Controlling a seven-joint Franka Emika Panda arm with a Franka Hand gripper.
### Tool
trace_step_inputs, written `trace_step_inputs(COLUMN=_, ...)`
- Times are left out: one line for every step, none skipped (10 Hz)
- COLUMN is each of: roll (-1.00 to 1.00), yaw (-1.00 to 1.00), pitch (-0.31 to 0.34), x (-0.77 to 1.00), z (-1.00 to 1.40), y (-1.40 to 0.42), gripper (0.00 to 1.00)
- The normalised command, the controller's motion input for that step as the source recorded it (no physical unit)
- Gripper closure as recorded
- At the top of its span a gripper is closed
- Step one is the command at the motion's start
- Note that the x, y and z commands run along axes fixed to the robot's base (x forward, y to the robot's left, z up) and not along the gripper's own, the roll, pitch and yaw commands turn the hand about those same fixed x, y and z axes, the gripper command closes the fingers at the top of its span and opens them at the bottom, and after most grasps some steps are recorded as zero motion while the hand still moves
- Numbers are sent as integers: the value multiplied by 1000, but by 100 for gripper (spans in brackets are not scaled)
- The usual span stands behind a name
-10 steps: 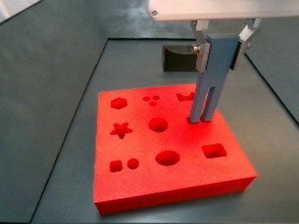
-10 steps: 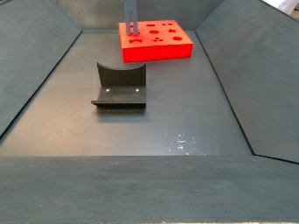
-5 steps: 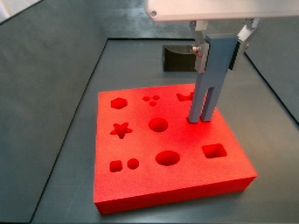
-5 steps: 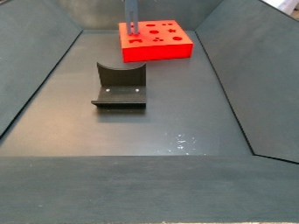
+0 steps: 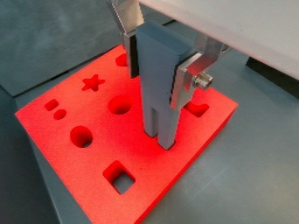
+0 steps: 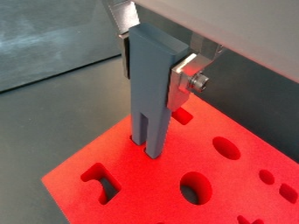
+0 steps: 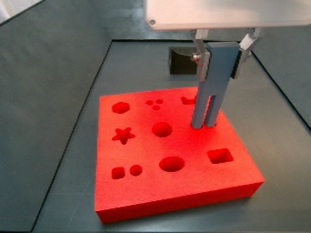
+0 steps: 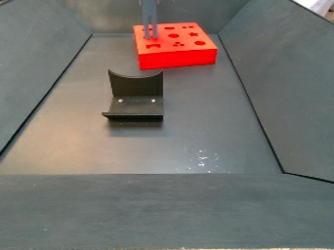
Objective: Pick up the double-square object. Move up. Place the double-square object on the fixture. Regrasp the double-square object. Move to above the board. Insert the double-square object.
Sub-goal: Insert the double-square object.
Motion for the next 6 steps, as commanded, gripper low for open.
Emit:
trace_step_inputs(roll=-17, yaw=-131, pitch=-90, x=17, z=-446, y=0, gripper=100)
trace_step_inputs(roll=0, yaw=-103, pitch=-160, x=0, z=-603, y=-37, gripper=100)
trace_step_inputs(roll=0, yaw=-74, pitch=-193, x=0, z=-660, y=-40, gripper=100)
trace_step_inputs(roll=0, yaw=-49, pitch=-189, x=0, z=-603, y=-46, gripper=100)
trace_step_inputs(roll=-86, yaw=0, pitch=-217, x=-9, z=-289, y=0, gripper=100)
trace_step_inputs(roll=36, yaw=31, pitch=-40, x=-9, z=-6, y=-94, gripper=100)
